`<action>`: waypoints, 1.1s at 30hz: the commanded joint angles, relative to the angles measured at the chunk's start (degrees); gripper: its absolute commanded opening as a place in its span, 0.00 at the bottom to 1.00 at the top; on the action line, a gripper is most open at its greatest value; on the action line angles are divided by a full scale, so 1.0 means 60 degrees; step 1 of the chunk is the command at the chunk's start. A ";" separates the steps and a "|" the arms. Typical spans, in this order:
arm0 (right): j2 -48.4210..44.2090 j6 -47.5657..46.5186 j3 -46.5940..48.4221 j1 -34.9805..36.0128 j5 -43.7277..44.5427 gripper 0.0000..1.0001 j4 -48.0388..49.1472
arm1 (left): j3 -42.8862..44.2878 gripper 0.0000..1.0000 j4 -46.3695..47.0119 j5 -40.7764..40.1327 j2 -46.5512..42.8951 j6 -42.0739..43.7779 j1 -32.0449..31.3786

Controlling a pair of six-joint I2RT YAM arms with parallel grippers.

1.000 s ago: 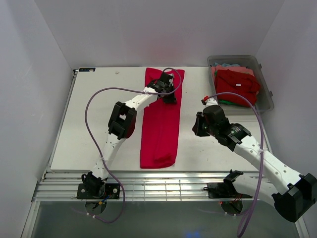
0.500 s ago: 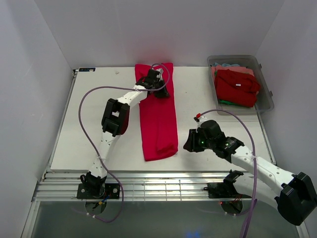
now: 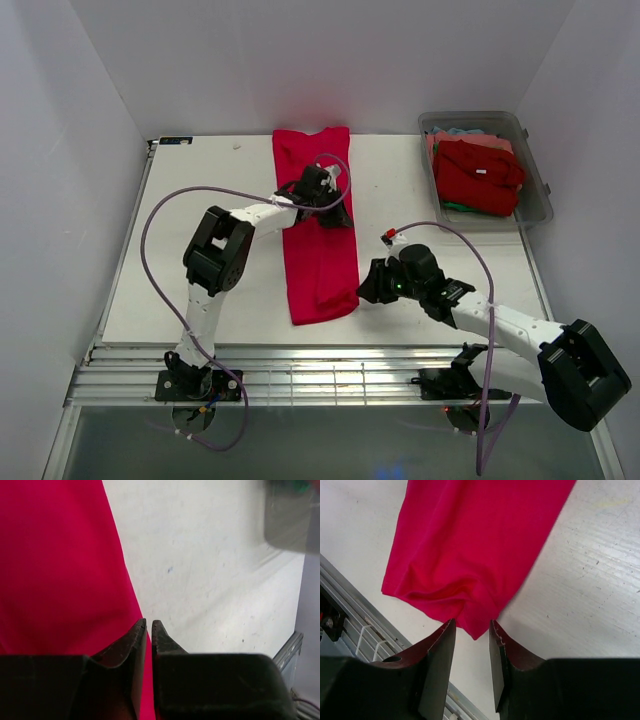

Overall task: Fold and stack the t-shirts
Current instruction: Rotate the tshirt 90 degrees, then grab the bottom of the folded rectangular tshirt with both arms

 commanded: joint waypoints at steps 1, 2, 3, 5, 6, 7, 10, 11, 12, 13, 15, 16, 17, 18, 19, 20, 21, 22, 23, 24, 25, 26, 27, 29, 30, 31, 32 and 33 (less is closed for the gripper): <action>0.0468 -0.0057 0.0111 0.0069 -0.0069 0.39 0.1352 | -0.1019 0.20 0.0636 0.0323 -0.0634 -0.0297 -0.0461; 0.0600 -0.0101 0.0155 0.0069 -0.0113 0.39 0.1382 | -0.1168 0.19 0.0738 0.0324 -0.0678 -0.0384 -0.0535; 0.0863 -0.0130 0.0184 0.0084 -0.0171 0.39 0.1426 | -0.1285 0.19 0.0768 0.0309 -0.0708 -0.0414 -0.0593; 0.1098 -0.0145 0.0185 0.0069 -0.0274 0.39 0.1674 | -0.1665 0.19 0.0899 0.0324 -0.0752 -0.0502 -0.0769; 0.1259 -0.0160 0.0170 0.0069 -0.0304 0.39 0.1762 | -0.1783 0.18 0.0929 0.0280 -0.0752 -0.0532 -0.0813; 0.1333 -0.0131 0.0156 0.0084 -0.0333 0.39 0.1850 | -0.1900 0.18 0.1017 0.0280 -0.0766 -0.0575 -0.0872; 0.1510 -0.0116 0.0082 0.0084 -0.0392 0.39 0.1982 | -0.2311 0.18 0.1163 0.0279 -0.0752 -0.0649 -0.0931; 0.1539 -0.0116 0.0039 0.0084 -0.0421 0.39 0.2099 | -0.2384 0.17 0.1222 0.0280 -0.0752 -0.0663 -0.0931; 0.1554 -0.0101 -0.0034 0.0084 -0.0436 0.39 0.2173 | -0.2530 0.17 0.1237 0.0280 -0.0737 -0.0693 -0.0931; 0.1583 -0.0101 -0.0050 0.0084 -0.0436 0.39 0.2188 | -0.2575 0.16 0.1252 0.0251 -0.0737 -0.0693 -0.0960; 0.1685 -0.0130 -0.0021 0.0084 -0.0465 0.39 0.2144 | -0.2721 0.16 0.1281 0.0221 -0.0766 -0.0693 -0.0975; 0.1715 -0.0116 -0.0020 0.0084 -0.0480 0.39 0.2144 | -0.2765 0.16 0.1296 0.0221 -0.0781 -0.0707 -0.0975; 0.1744 -0.0087 -0.0035 0.0084 -0.0480 0.39 0.2144 | -0.2795 0.16 0.1310 0.0207 -0.0781 -0.0708 -0.0989; 0.1759 -0.0072 -0.0079 0.0098 -0.0480 0.39 0.2115 | -0.2839 0.16 0.1325 0.0177 -0.0810 -0.0708 -0.0990; 0.1788 -0.0086 -0.0108 0.0098 -0.0480 0.38 0.2100 | -0.2854 0.15 0.1325 0.0163 -0.0825 -0.0708 -0.0990; 0.1846 -0.0086 -0.0123 0.0098 -0.0480 0.38 0.2057 | -0.2854 0.15 0.1325 0.0133 -0.0840 -0.0693 -0.0990; 0.1876 -0.0086 -0.0166 0.0098 -0.0480 0.38 0.2027 | -0.2868 0.15 0.1311 0.0133 -0.0825 -0.0693 -0.0990; 0.1920 -0.0101 -0.0196 0.0113 -0.0538 0.38 0.2041 | -0.2883 0.15 0.1325 0.0133 -0.0840 -0.0693 -0.0990; 0.1978 -0.0087 -0.0225 0.0142 -0.0567 0.38 0.2027 | -0.2883 0.15 0.1325 0.0133 -0.0840 -0.0693 -0.0990; 0.2008 -0.0086 -0.0254 0.0157 -0.0597 0.37 0.2041 | -0.2883 0.15 0.1325 0.0119 -0.0840 -0.0693 -0.0975; 0.2008 -0.0072 -0.0327 0.0186 -0.0611 0.36 0.2027 | -0.2883 0.15 0.1311 0.0104 -0.0825 -0.0693 -0.0989; 0.1965 -0.0043 -0.0371 0.0230 -0.0612 0.34 0.2027 | -0.2883 0.15 0.1296 0.0075 -0.0811 -0.0664 -0.0990; 0.1906 -0.0043 -0.0401 0.0259 -0.0597 0.33 0.2012 | -0.2883 0.15 0.1281 0.0031 -0.0796 -0.0664 -0.0990; 0.1760 0.0016 -0.0445 0.0333 -0.0553 0.29 0.1881 | -0.2869 0.15 0.1267 0.0016 -0.0752 -0.0634 -0.0990; 0.1701 0.0016 -0.0474 0.0376 -0.0538 0.27 0.1822 | -0.2868 0.14 0.1266 0.0016 -0.0737 -0.0634 -0.0990; 0.1613 0.0060 -0.0503 0.0406 -0.0451 0.23 0.1691 | -0.2868 0.14 0.1252 0.0001 -0.0723 -0.0634 -0.0990; 0.1438 0.0060 -0.0518 0.0478 -0.0421 0.12 0.1588 | -0.2868 0.14 0.1266 0.0001 -0.0694 -0.0634 -0.0990; 0.1350 0.0074 -0.0518 0.0508 -0.0392 0.08 0.1471 | -0.2868 0.14 0.1266 -0.0013 -0.0679 -0.0634 -0.0990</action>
